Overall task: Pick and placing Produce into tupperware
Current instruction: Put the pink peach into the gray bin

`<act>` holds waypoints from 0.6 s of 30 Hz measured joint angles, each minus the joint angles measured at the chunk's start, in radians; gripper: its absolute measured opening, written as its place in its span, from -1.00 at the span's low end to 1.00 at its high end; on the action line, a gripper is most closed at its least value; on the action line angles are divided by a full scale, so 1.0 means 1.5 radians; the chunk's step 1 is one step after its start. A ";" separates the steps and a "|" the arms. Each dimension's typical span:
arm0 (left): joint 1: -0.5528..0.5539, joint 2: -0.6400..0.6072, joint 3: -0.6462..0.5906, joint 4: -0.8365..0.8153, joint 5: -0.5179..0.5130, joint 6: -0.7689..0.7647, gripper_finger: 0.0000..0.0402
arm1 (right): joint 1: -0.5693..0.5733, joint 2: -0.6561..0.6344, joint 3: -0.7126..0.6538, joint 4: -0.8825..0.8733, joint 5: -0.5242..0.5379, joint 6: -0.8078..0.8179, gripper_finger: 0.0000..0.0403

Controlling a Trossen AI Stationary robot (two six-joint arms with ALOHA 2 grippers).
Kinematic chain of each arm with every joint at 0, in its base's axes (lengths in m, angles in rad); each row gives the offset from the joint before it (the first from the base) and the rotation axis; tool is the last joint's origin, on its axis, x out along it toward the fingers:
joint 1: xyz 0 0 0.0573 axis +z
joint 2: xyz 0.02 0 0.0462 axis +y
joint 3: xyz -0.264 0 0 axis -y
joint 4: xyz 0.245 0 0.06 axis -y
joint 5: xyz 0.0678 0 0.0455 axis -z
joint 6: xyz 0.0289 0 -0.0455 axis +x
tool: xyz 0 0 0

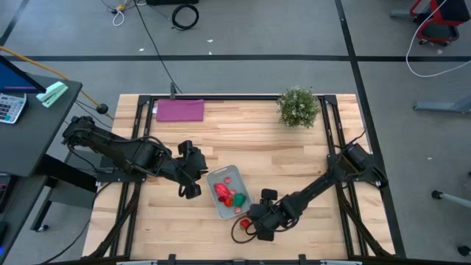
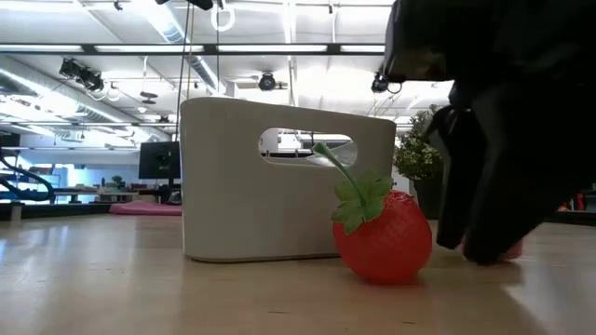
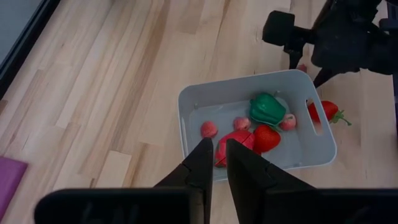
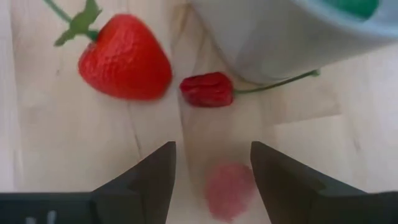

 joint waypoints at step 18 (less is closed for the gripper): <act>0.000 0.000 0.000 -0.003 0.000 0.000 -0.77 | 0.015 -0.054 0.000 -0.096 0.000 0.053 -0.05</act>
